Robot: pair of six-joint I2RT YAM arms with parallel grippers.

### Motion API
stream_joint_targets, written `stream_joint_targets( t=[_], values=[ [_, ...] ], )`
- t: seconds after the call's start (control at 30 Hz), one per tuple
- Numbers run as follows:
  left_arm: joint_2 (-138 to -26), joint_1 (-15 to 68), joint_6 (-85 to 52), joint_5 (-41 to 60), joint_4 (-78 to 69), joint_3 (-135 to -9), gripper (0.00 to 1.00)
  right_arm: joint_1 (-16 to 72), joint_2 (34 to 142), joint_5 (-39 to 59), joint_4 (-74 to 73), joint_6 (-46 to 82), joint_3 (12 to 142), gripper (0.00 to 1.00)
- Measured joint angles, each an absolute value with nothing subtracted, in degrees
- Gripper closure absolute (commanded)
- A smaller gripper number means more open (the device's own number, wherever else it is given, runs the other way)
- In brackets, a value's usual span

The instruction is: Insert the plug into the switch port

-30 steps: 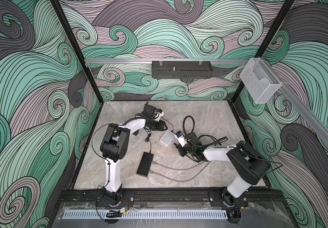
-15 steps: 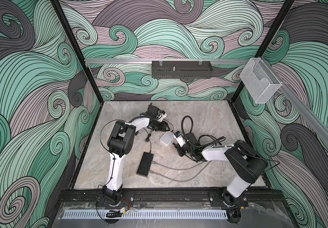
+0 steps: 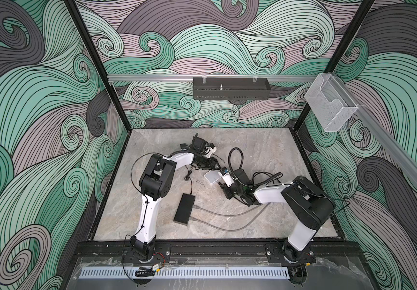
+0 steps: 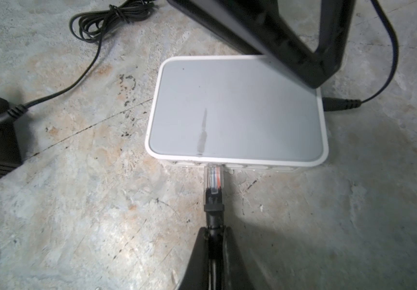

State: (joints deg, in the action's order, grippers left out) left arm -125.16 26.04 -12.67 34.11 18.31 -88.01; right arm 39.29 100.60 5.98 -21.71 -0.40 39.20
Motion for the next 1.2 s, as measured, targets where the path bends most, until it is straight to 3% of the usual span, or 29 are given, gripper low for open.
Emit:
stream_joint_targets(
  t=[0.4,1.2],
  values=[
    [-120.4,26.0,-15.1,27.6,17.6,-81.2,0.45,40.4,100.6,5.9,-21.7,-0.4,39.2,1.00],
    [-117.5,26.8,-16.3,25.5,15.1,-76.2,0.53,40.7,100.2,3.2,-21.5,-0.4,39.2,1.00]
  ],
)
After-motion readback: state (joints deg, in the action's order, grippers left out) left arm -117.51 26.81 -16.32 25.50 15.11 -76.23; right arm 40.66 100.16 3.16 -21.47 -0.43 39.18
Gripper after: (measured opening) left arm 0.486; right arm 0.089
